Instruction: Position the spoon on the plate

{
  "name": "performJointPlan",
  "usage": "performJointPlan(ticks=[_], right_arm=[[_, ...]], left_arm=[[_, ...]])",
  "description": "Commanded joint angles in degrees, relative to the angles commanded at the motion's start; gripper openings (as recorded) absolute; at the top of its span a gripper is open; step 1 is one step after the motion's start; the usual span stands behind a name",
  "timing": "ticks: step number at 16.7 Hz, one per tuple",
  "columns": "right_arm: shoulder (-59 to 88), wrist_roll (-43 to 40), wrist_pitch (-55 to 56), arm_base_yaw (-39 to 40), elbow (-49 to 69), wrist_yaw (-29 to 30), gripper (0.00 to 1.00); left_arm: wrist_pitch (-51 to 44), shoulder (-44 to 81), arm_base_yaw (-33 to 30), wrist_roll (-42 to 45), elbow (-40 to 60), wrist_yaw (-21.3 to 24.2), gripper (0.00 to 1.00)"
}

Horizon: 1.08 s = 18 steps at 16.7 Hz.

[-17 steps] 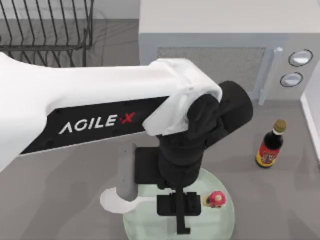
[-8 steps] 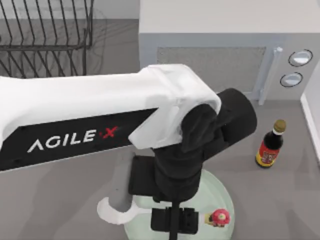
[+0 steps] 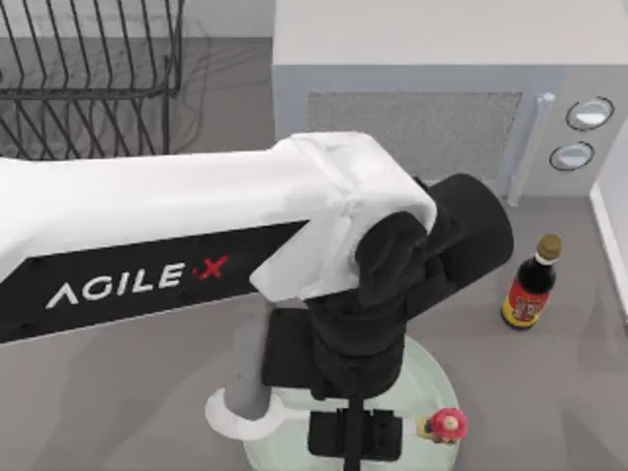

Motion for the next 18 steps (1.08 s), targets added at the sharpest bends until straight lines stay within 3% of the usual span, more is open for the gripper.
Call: performJointPlan(ticks=[17, 18], right_arm=[[0.00, 0.00, 0.00, 0.00, 0.00, 0.00, 1.00], [0.00, 0.00, 0.00, 0.00, 0.00, 0.00, 1.00]], left_arm=[[8.93, 9.95, 3.88, -2.37, -2.42, -2.74, 0.00], [8.93, 9.95, 3.88, -2.37, -2.42, -2.74, 0.08]])
